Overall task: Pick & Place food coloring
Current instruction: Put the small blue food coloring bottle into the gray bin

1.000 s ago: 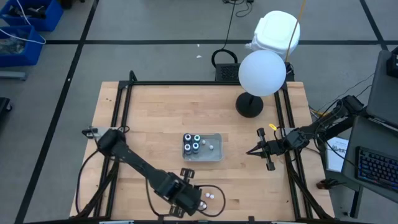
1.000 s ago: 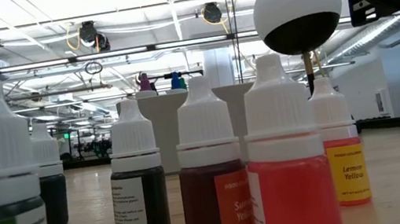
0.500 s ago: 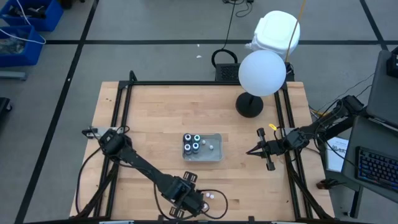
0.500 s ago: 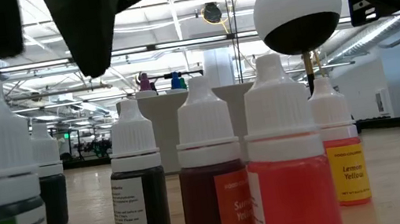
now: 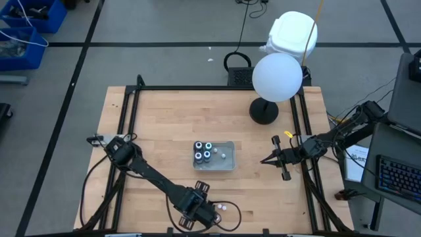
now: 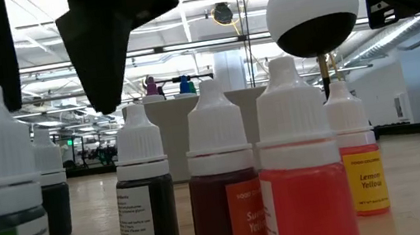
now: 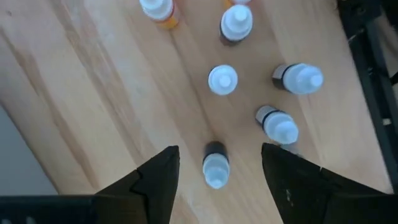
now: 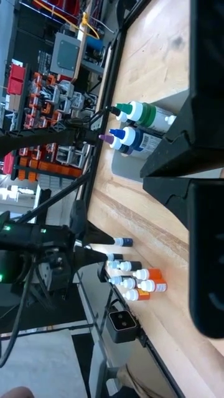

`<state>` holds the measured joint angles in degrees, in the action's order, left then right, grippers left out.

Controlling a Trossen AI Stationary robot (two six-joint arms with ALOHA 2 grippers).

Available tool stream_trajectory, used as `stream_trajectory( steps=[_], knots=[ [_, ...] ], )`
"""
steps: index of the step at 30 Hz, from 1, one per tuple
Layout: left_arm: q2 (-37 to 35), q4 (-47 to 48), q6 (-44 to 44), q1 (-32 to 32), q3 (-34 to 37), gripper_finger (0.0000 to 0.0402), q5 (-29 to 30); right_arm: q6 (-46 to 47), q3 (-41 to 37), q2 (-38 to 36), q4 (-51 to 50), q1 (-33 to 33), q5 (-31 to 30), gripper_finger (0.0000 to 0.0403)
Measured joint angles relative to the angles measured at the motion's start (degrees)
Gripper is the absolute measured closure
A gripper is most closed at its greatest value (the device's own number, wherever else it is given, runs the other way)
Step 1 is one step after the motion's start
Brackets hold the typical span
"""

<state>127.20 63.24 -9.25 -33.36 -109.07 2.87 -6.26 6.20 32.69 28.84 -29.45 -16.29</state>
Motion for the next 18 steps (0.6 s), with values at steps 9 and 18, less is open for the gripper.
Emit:
stream_trajectory(
  steps=[9, 18],
  knots=[
    [0.04, -0.14, 0.11, 0.28, 3.95, 0.0169, 0.14, 0.02, 0.00, 0.00, -0.22, 0.00, -0.02, 0.0403],
    [0.07, -0.33, -0.04, 0.81, 4.51, 0.0169, 0.16, 0.02, 0.00, 0.00, -0.33, 0.00, -0.07, 0.0403]
  ],
)
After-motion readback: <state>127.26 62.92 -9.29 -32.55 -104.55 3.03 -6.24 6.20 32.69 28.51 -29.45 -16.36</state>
